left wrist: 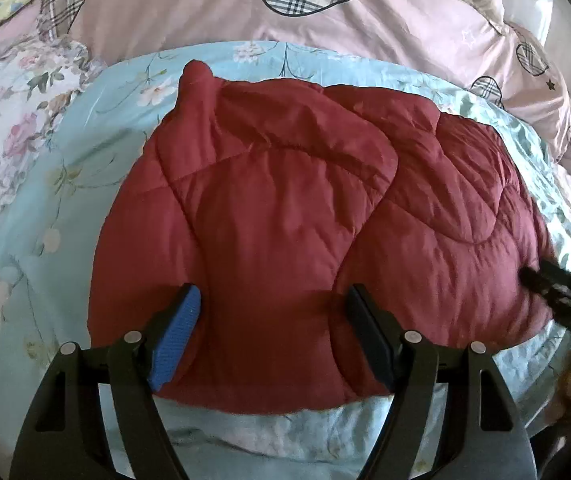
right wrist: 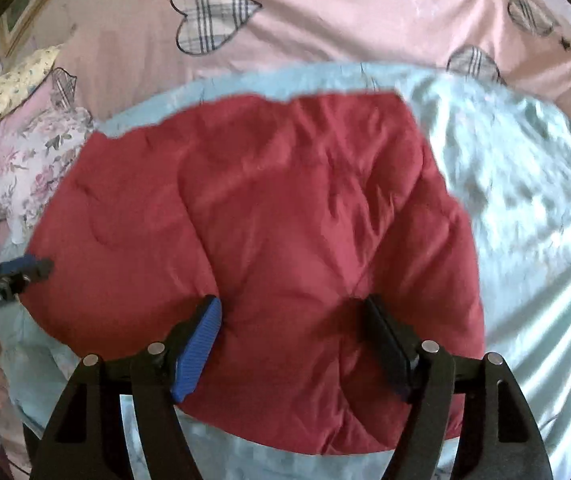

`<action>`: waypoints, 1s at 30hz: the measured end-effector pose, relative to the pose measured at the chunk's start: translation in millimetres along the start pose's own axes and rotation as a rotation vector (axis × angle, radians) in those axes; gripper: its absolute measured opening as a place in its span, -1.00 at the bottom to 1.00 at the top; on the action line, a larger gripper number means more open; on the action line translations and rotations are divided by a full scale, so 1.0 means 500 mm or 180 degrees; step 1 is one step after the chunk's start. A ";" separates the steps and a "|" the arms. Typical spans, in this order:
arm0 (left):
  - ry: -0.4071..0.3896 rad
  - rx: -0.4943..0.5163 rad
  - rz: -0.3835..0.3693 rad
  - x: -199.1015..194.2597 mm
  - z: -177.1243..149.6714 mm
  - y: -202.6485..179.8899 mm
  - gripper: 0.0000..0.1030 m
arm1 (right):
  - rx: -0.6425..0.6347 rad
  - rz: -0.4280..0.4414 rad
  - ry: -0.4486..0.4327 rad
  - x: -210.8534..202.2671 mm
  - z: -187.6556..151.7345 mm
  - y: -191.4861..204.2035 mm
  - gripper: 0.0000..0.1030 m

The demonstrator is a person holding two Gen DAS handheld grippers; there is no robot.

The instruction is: Fold large clothes

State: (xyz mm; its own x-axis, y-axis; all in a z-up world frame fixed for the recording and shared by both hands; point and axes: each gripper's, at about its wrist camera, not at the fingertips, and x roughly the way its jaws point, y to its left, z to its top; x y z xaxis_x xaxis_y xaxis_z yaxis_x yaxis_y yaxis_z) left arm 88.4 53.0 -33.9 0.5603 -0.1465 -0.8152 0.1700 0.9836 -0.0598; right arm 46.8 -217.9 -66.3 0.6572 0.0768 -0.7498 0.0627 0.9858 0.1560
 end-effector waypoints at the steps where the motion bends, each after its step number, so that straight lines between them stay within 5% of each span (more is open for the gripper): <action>1: -0.0005 -0.0013 -0.0012 -0.006 -0.007 -0.002 0.45 | 0.0054 0.0027 -0.0022 0.001 -0.006 -0.007 0.46; 21: -0.0001 0.0036 0.0133 0.052 -0.019 -0.009 0.73 | 0.0125 0.0037 -0.0138 -0.012 -0.019 -0.007 0.46; 27: 0.0001 0.0046 0.0150 0.054 -0.018 -0.011 0.73 | -0.0060 -0.0011 -0.0398 -0.068 -0.005 0.030 0.50; 30: 0.0002 0.0058 0.0160 0.054 -0.016 -0.009 0.73 | -0.0138 0.0009 -0.0242 -0.036 -0.002 0.039 0.50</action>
State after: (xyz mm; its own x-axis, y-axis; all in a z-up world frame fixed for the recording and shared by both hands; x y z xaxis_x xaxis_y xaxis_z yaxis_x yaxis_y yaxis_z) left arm 96.3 45.7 -60.5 0.5680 -0.0968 -0.8173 0.1563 0.9877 -0.0084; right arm 35.3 -200.1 -50.3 0.7125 0.0696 -0.6982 0.0294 0.9912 0.1288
